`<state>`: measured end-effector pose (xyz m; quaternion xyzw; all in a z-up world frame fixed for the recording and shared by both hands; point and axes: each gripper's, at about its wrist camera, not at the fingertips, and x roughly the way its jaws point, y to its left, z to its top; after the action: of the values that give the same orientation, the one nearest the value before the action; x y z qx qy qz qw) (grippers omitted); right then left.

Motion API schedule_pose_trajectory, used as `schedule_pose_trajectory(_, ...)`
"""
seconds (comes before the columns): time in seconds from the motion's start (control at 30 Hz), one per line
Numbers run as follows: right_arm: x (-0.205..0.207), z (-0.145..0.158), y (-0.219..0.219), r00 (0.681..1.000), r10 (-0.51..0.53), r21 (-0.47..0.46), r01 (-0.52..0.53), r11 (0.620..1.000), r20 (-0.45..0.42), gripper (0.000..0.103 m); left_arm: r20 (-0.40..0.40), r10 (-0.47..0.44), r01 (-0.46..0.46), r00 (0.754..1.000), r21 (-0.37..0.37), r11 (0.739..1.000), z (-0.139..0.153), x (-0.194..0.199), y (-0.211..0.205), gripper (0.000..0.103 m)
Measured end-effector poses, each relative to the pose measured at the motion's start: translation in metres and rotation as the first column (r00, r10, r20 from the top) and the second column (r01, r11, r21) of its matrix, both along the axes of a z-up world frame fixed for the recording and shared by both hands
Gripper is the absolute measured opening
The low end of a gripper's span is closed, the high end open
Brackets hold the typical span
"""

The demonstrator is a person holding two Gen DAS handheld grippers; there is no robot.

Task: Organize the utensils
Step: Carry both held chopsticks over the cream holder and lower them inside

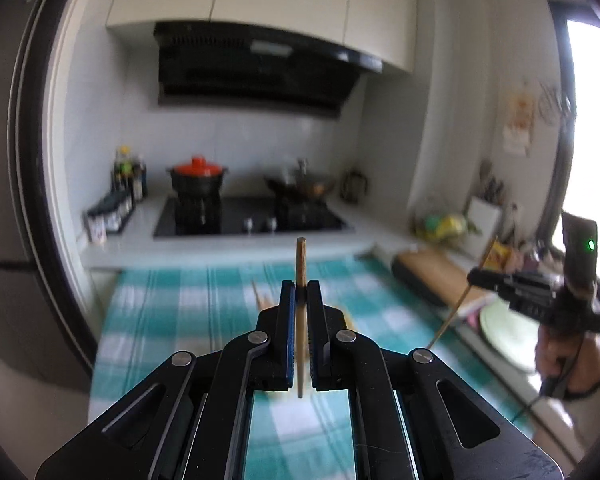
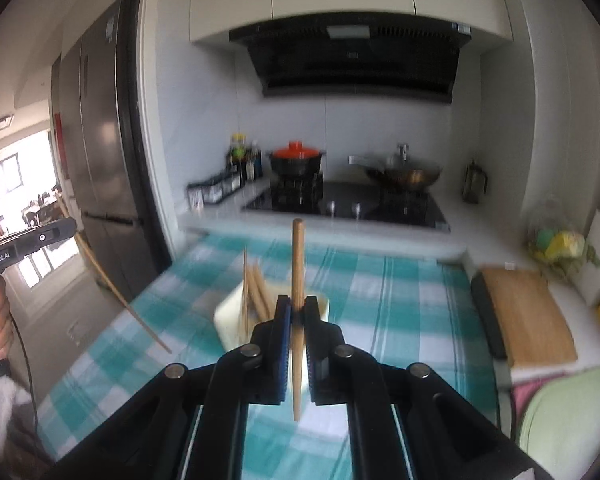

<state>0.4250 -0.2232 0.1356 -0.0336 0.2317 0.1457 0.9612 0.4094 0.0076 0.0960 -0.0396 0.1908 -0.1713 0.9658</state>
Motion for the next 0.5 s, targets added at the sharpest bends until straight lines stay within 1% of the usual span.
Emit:
schedule_pose_trajectory(0.07, 0.019, 0.010, 0.007, 0.999, 0.001, 0.011, -0.001, 1.000, 0.042, 0.007, 0.017, 0.024, -0.024, 1.000, -0.003, 1.000, 0.008, 0.026, -0.010, 0.004)
schedule_pose_trajectory(0.13, 0.037, 0.011, 0.014, 0.998, 0.004, 0.019, -0.005, 1.000, 0.063, 0.007, 0.015, 0.050, -0.050, 0.999, -0.002, 0.999, 0.006, 0.050, -0.020, 0.004)
schedule_pose_trajectory(0.2, 0.062, 0.002, 0.024, 0.998, 0.011, 0.007, -0.011, 1.000, 0.060, 0.007, -0.020, 0.060, -0.060, 0.998, 0.005, 0.998, -0.005, 0.075, -0.028, 0.004)
schedule_pose_trajectory(0.27, 0.082, -0.014, 0.033, 0.999, 0.021, -0.033, -0.019, 0.999, 0.049, 0.007, -0.074, 0.066, -0.065, 0.995, 0.021, 0.998, -0.023, 0.102, -0.035, 0.004)
schedule_pose_trajectory(0.33, 0.106, -0.035, 0.040, 0.999, 0.034, -0.076, -0.035, 0.997, -0.019, 0.007, -0.145, 0.069, -0.062, 0.987, 0.050, 0.997, -0.045, 0.127, -0.041, 0.003)
schedule_pose_trajectory(0.4, 0.133, -0.062, 0.044, 0.991, 0.035, -0.094, -0.047, 0.994, -0.126, 0.007, -0.205, 0.067, -0.053, 0.976, 0.075, 0.996, -0.066, 0.146, -0.046, 0.003)
schedule_pose_trajectory(0.5, 0.162, -0.093, 0.050, 0.976, 0.039, -0.113, -0.065, 0.991, -0.212, 0.007, -0.289, 0.064, -0.034, 0.955, 0.109, 0.993, -0.093, 0.170, -0.054, 0.004)
